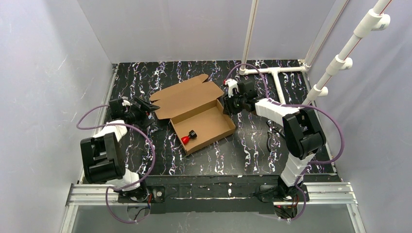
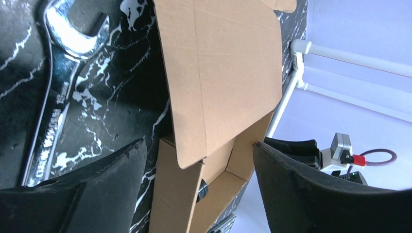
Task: Fold the paper box
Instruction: Close the paper box at the center of the board.
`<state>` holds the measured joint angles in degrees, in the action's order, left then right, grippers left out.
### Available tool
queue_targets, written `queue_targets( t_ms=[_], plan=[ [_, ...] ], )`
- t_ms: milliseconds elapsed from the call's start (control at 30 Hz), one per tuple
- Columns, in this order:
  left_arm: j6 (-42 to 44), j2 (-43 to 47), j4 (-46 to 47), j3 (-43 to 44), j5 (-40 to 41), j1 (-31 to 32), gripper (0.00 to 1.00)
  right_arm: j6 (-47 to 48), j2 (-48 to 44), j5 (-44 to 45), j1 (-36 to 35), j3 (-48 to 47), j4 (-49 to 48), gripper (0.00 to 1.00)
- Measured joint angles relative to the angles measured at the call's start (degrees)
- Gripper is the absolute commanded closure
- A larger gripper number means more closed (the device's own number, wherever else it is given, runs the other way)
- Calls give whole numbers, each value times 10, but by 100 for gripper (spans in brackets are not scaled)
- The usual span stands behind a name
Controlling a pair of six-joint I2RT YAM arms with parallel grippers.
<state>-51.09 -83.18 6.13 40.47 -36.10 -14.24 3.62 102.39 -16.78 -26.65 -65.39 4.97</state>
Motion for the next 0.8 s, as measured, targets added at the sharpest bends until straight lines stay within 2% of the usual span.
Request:
queue_targets(
  t_ms=[100,200,300,533,800],
  plan=[
    [-9,-38,16,12,-2,1,33,-8,3,8,0,0,-9,72],
    [-15,-75,26,26,-3,7,47,-10,6,14,-1,0,-13,77],
    [-19,-102,34,41,-3,21,57,-11,9,19,-1,0,-19,79],
    [-24,-148,55,76,-3,54,100,-12,9,28,-1,0,-22,80],
    [9,-124,68,77,15,69,100,-32,8,30,0,7,-37,81]
  ],
)
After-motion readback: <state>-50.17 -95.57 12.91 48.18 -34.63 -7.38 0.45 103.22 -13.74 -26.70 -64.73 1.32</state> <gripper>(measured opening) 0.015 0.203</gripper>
